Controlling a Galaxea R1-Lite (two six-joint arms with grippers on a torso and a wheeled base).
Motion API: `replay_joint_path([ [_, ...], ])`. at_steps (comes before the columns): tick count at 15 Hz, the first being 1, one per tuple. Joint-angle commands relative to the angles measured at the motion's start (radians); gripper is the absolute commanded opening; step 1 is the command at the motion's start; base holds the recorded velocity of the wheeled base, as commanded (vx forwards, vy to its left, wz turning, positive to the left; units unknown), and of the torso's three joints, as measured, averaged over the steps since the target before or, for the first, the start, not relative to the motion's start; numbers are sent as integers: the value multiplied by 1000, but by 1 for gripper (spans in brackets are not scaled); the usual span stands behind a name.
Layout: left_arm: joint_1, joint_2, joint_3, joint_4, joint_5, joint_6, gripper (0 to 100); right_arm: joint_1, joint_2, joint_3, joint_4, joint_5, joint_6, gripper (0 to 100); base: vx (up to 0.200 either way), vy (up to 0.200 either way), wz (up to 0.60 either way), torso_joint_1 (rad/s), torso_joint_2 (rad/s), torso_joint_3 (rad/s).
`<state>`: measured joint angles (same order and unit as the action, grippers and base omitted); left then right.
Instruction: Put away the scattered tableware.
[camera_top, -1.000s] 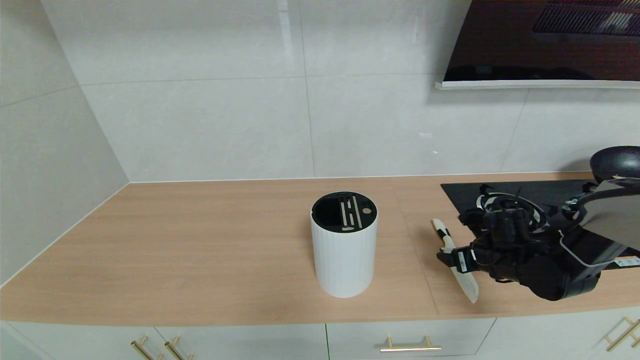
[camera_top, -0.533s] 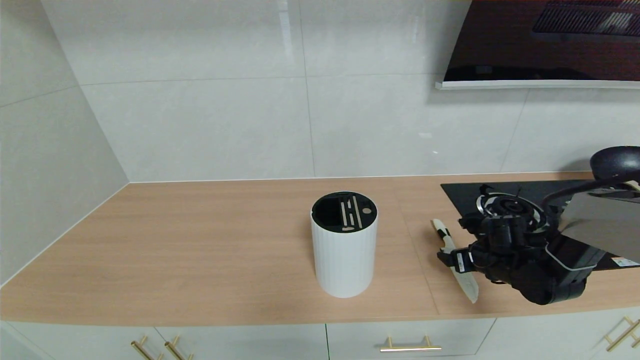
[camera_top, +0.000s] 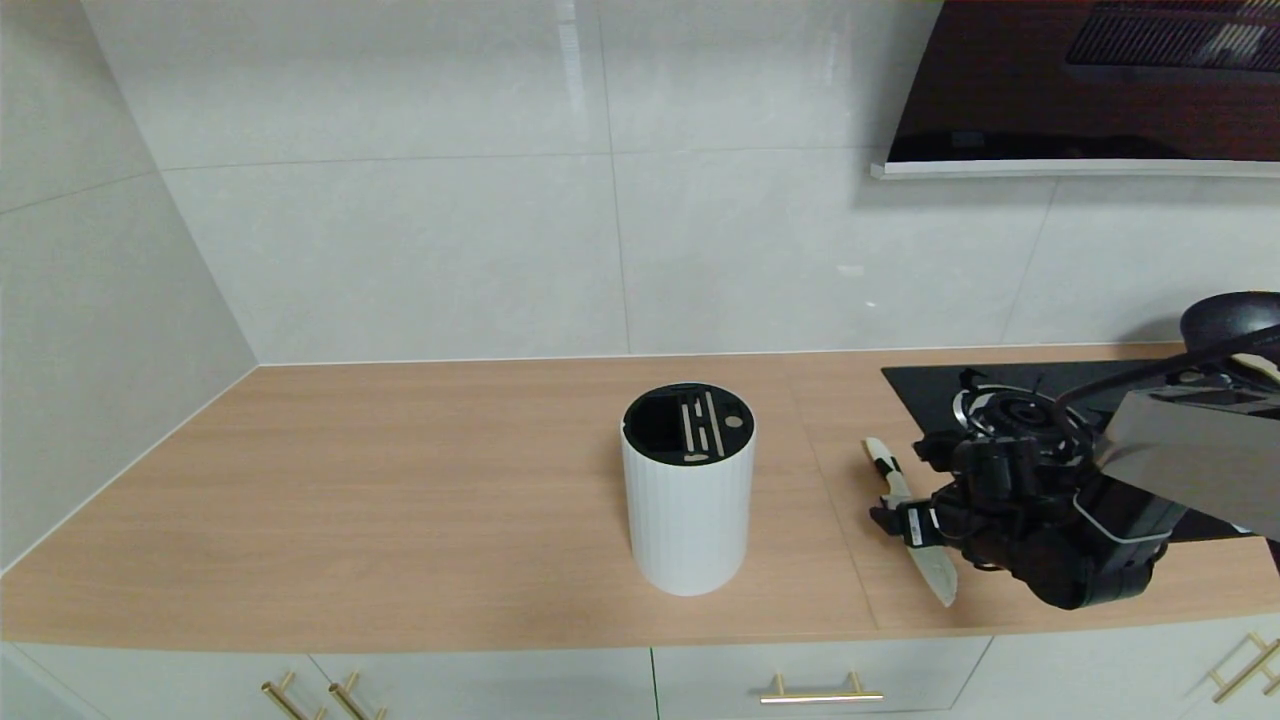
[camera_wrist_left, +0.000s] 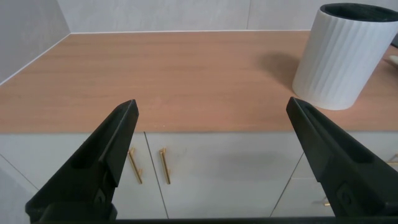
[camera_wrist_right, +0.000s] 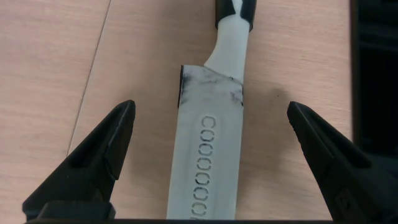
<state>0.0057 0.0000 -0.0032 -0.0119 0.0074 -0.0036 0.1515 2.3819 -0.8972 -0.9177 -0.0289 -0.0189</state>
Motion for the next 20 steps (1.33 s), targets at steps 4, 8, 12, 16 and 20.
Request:
replay_joint_path([
  [4,0,0,0,0,0,-1,100,-3,16,-14,-3,3,10,100,0,0,0,0,0,0],
  [8,0,0,0,0,0,1,100,-3,42,-19,-58,0,28,100,0,0,0,0,0,0],
  [12,0,0,0,0,0,-1,100,-1,43,-19,-59,0,30,100,0,0,0,0,0,0],
  [16,0,0,0,0,0,-1,100,-1,54,-17,-59,1,30,100,0,0,0,0,0,0],
  [20,0,0,0,0,0,-1,100,-1,72,-11,-59,6,28,0,0,0,0,0,0,0],
])
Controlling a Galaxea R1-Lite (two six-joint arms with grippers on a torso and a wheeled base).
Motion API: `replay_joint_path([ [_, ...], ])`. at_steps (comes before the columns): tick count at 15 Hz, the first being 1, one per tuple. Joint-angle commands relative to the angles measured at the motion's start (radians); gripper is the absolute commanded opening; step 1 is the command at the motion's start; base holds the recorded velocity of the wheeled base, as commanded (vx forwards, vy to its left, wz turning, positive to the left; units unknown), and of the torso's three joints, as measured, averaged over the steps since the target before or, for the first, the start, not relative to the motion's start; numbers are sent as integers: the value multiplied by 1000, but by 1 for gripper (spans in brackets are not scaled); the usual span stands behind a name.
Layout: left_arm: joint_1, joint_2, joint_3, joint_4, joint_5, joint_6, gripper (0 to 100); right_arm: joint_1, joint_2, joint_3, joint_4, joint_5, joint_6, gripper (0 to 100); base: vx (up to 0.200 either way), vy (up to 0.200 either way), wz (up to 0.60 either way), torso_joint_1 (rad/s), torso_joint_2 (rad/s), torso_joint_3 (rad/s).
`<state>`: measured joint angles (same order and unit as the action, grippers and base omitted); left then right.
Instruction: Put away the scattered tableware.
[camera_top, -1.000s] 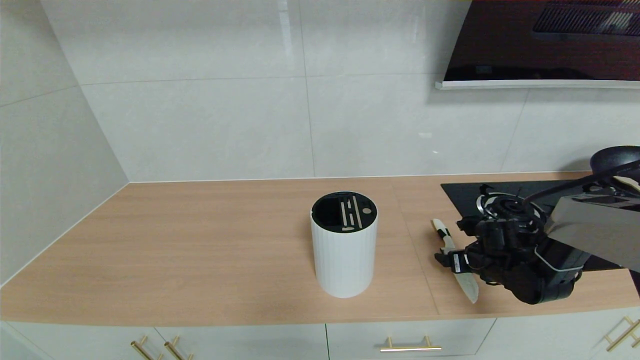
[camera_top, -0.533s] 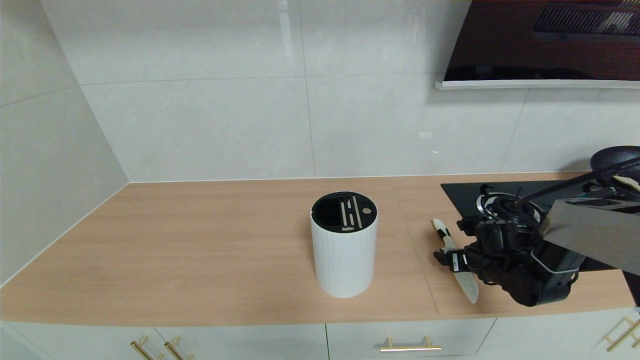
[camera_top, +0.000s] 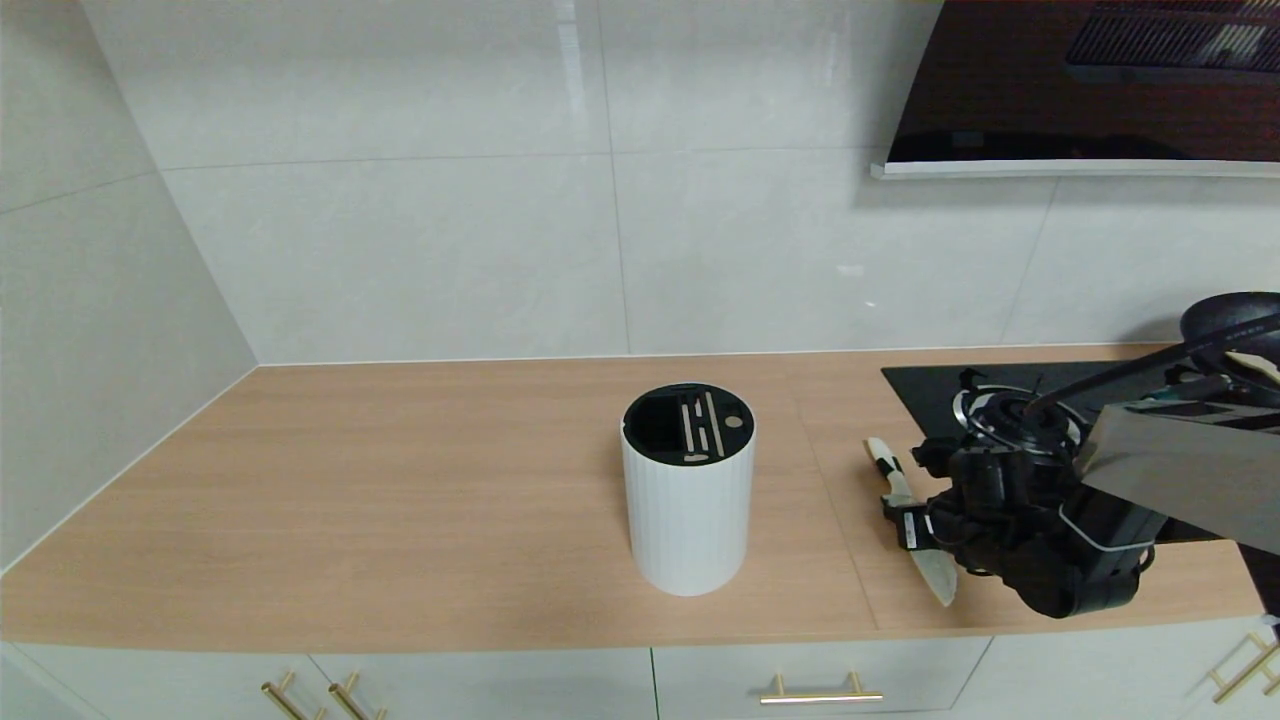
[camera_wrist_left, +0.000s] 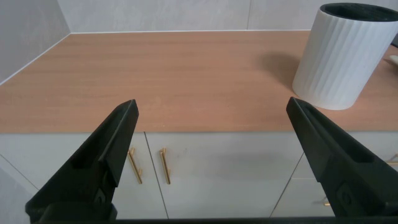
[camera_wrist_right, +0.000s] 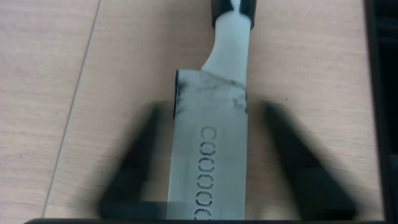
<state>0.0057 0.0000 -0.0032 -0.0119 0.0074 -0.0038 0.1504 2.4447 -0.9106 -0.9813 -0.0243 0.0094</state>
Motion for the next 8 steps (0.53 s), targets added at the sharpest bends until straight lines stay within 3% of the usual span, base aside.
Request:
replay_joint_path([
  [1,0,0,0,0,0,-1,100,0,19,1,4,0,-2,0,0,0,0,0,0,0],
  [8,0,0,0,0,0,-1,100,0,22,-1,4,-2,-3,0,0,0,0,0,0,0],
])
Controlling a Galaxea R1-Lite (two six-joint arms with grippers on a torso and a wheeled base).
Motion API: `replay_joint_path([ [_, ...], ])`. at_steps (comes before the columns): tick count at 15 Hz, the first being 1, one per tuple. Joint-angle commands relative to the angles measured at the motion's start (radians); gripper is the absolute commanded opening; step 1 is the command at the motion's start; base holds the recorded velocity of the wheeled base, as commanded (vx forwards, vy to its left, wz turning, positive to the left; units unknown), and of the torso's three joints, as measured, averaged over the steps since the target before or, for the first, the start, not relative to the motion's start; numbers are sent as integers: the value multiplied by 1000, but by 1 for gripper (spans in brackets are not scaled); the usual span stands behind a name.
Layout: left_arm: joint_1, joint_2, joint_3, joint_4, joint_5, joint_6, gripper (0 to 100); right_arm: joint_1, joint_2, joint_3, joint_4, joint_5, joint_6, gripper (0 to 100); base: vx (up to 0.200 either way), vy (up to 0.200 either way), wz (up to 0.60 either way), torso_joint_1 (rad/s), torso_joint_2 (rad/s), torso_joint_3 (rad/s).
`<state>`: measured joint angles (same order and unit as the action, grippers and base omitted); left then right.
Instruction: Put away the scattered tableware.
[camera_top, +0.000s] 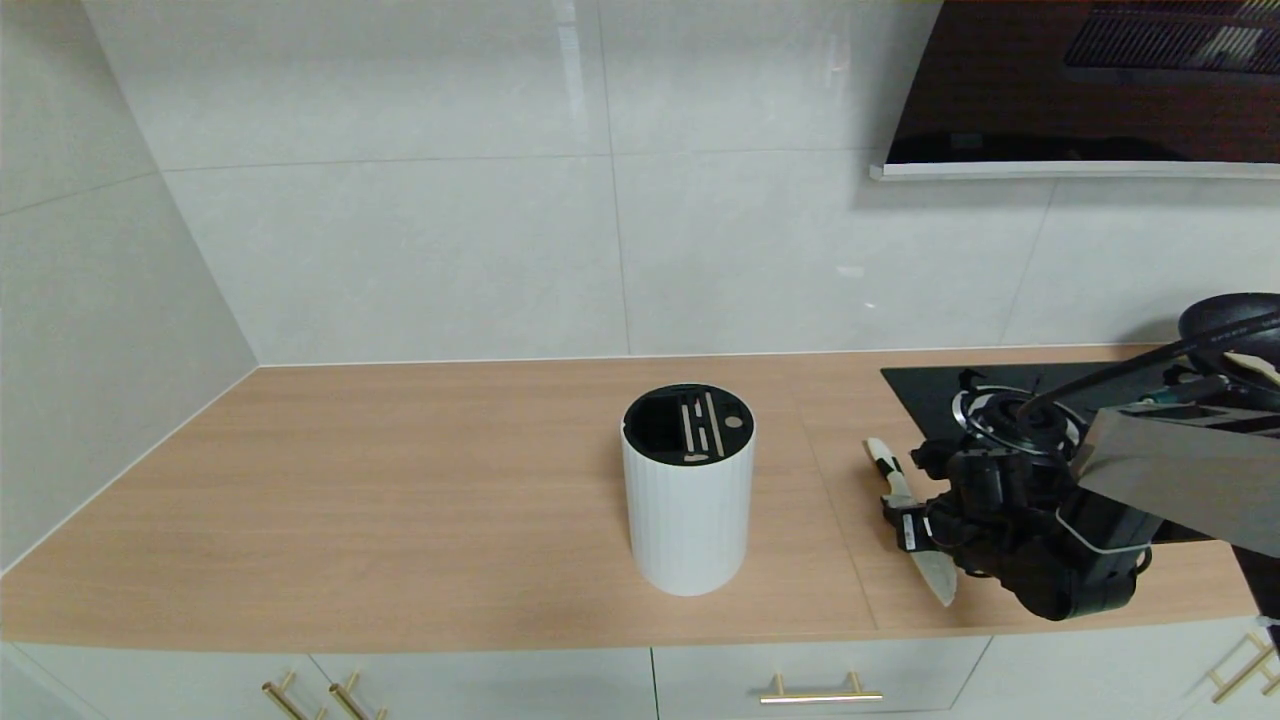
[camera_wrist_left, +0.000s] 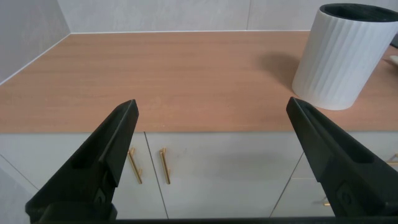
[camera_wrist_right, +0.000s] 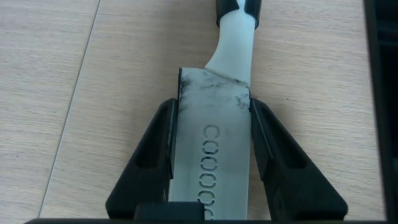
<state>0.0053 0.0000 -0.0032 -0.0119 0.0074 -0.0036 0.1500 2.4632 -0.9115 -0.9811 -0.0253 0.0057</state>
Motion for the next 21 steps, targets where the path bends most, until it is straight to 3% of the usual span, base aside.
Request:
replay_joint_path([
  [1,1,0,0,0,0,2,100,0,-9,0,4,-4,0,0,0,0,0,0,0,0],
  [7,1,0,-1,0,0,4,100,37,-181,68,9,-2,3,0,0,0,0,0,0,0],
  [9,1,0,-44,6,-6,-13,100,56,-251,98,9,-1,2,0,0,0,0,0,0,0],
  [10,1,9,-84,23,-27,-33,100,68,-302,114,13,-2,2,0,0,0,0,0,0,0],
  [11,-1,29,-109,44,-63,-33,100,72,-343,125,22,-2,2,0,0,0,0,0,0,0],
  [12,1,143,-176,75,-136,-22,100,85,-438,129,76,-4,2,0,0,0,0,0,0,0],
  [14,1,410,-316,75,-193,-1,100,89,-581,95,208,2,3,0,0,0,0,0,0,0],
  [15,-1,603,-416,67,-196,-1,100,115,-636,57,279,2,5,0,0,0,0,0,0,0],
  [17,-15,816,-534,53,-199,-3,100,155,-693,36,331,1,10,0,0,0,0,0,0,0],
  [20,-88,1003,-572,-34,-216,-49,100,215,-719,31,331,-2,28,0,0,0,0,0,0,0],
  [21,-182,1137,-601,-192,-222,-145,100,287,-745,34,334,-33,54,0,0,0,0,0,0,0],
])
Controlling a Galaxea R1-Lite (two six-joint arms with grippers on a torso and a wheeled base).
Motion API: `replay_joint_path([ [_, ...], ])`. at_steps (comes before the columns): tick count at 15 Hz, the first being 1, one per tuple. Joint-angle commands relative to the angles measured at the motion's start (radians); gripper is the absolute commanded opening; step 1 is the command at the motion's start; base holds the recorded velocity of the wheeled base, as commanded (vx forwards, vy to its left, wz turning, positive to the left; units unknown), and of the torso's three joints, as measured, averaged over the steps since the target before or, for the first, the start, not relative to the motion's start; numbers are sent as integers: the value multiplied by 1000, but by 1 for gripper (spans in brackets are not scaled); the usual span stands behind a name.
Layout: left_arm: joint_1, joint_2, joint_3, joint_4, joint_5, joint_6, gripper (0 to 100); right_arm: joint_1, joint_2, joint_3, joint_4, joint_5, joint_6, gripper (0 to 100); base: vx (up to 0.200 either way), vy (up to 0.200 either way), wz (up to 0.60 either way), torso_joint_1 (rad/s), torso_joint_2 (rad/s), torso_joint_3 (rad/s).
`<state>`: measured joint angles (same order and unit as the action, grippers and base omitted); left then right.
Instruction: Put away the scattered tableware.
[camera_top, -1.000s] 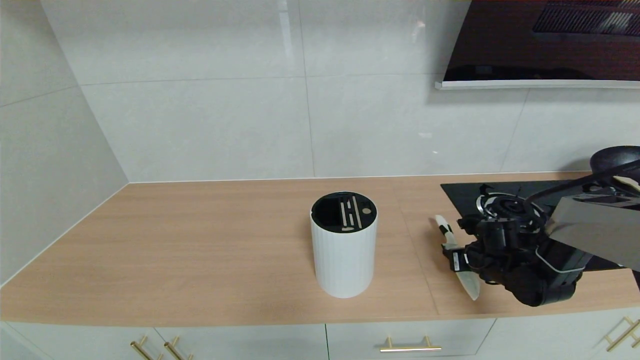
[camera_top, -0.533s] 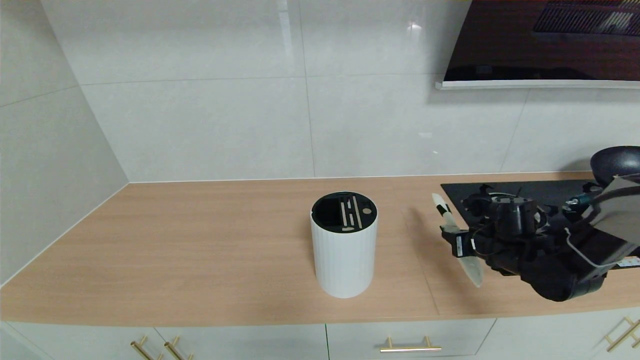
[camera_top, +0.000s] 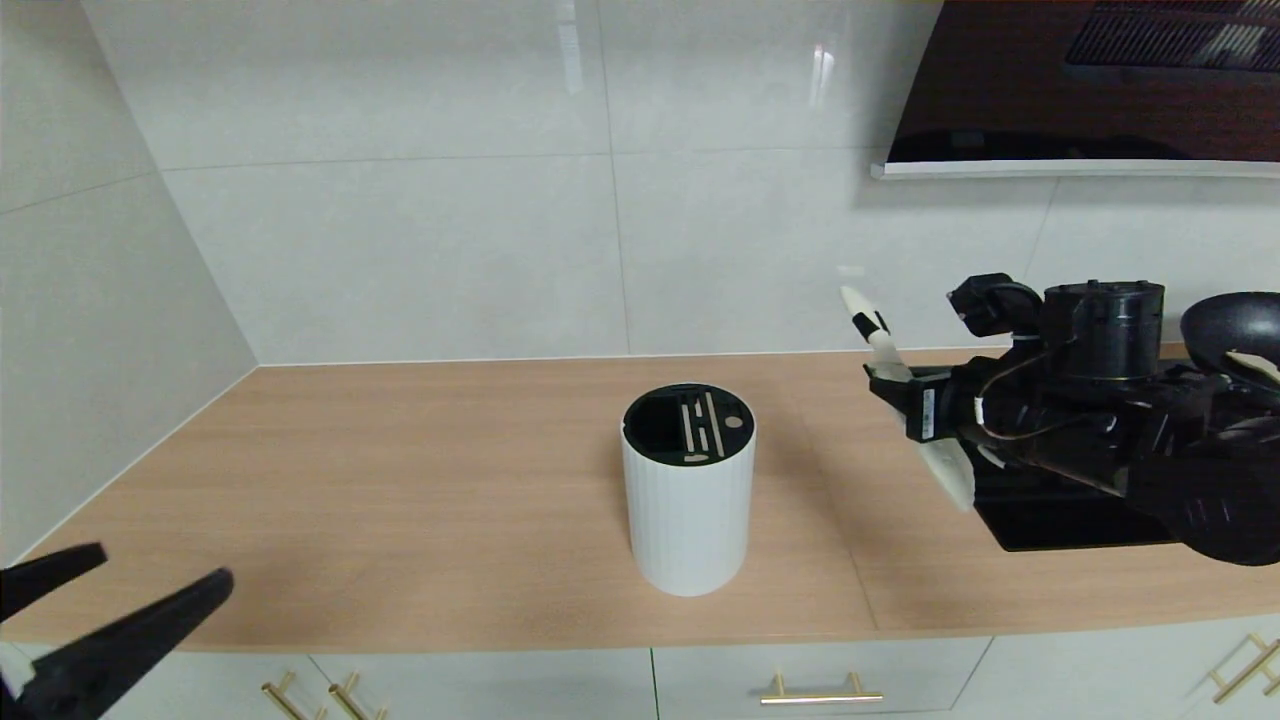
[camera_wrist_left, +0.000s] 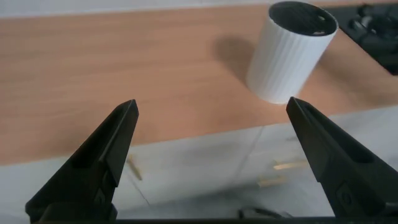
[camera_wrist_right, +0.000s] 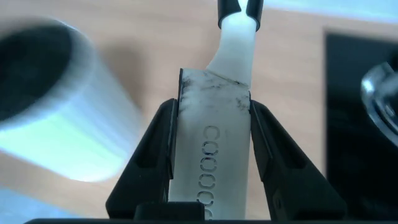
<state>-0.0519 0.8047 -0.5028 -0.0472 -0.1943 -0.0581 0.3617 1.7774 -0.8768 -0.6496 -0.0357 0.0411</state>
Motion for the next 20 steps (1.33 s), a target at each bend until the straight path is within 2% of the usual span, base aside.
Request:
replay_joint_path([
  [1,-152,373,-111,-204,-21,-124,100,92,-70,1,7,-36,20,0,0,0,0,0,0,0],
  [2,-213,472,-131,-298,-21,-180,100,157,-96,4,30,-90,20,0,0,0,0,0,0,0],
  [3,-252,519,-148,-316,-21,-195,100,195,-110,6,34,-108,23,0,0,0,0,0,0,0],
  [4,-304,548,-169,-318,-22,-227,100,227,-125,13,36,-112,37,0,0,0,0,0,0,0],
  [5,-353,571,-201,-321,-33,-284,100,263,-139,19,41,-112,51,0,0,0,0,0,0,0],
  [6,-391,596,-249,-324,-56,-367,100,298,-144,19,53,-113,59,0,0,0,0,0,0,0],
  [7,-413,619,-287,-329,-90,-431,100,332,-145,19,64,-115,76,0,0,0,0,0,0,0],
  [8,-416,651,-310,-338,-123,-460,100,358,-144,19,65,-124,102,0,0,0,0,0,0,0],
  [10,-419,715,-349,-378,-162,-477,100,387,-128,12,64,-145,115,0,0,0,0,0,0,0],
  [12,-447,785,-422,-454,-168,-557,100,425,-116,10,64,-147,160,0,0,0,0,0,0,0],
  [13,-448,792,-431,-459,-168,-565,100,428,-115,9,64,-148,163,0,0,0,0,0,0,0],
  [14,-450,838,-493,-462,-169,-579,100,450,-104,2,64,-167,169,0,0,0,0,0,0,0],
  [18,-465,947,-582,-467,-165,-582,100,482,-26,-28,54,-250,171,0,0,0,0,0,0,0],
  [20,-483,973,-594,-468,-171,-586,100,502,-23,-33,53,-251,200,0,0,0,0,0,0,0],
])
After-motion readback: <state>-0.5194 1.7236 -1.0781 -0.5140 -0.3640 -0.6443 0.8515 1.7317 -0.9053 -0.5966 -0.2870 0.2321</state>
